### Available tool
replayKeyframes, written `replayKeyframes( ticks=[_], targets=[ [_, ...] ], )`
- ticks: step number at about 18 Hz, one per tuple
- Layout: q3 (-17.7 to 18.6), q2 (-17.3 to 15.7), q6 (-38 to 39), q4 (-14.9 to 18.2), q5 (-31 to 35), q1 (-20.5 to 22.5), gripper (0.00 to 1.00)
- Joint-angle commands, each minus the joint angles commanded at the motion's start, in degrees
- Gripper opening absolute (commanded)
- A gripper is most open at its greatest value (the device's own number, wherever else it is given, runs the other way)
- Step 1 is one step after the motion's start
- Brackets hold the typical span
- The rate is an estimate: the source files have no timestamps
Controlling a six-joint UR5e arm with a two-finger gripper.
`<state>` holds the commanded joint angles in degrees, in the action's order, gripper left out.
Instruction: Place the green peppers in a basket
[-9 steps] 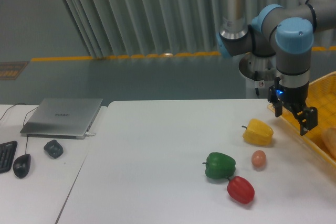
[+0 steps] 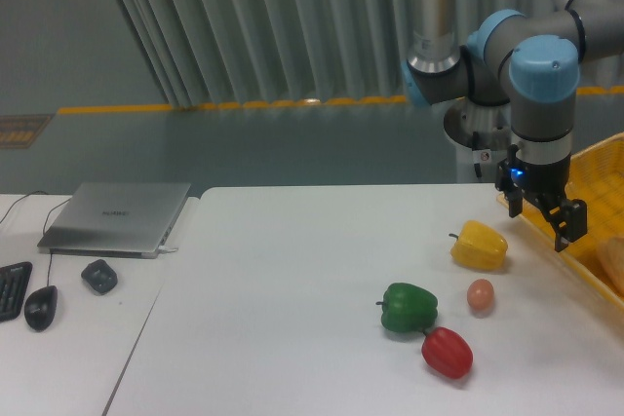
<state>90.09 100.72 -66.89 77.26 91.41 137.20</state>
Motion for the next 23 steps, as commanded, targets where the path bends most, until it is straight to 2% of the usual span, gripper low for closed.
replayKeyframes(
  ticks=[5, 9, 11, 12, 14, 17, 23],
  targets=[
    [0.1, -0.3, 0.1, -0.3, -0.3, 0.0, 1.00],
    [1.2, -0.3, 3.8, -0.5, -0.4, 0.1, 1.00],
    [2.7, -1.1, 5.5, -3.0, -1.1, -0.2, 1.00],
    [3.0, -1.3, 7.6, -4.3, -1.1, -0.2, 1.00],
    [3.0, -1.4, 15.0, -4.7, -1.0, -1.0, 1.00],
    [3.1, -1.2, 19.3, -4.7, -0.6, -3.3, 1.00],
    [3.1, 0.4, 16.5, -4.7, -0.4, -10.7, 1.00]
  ],
)
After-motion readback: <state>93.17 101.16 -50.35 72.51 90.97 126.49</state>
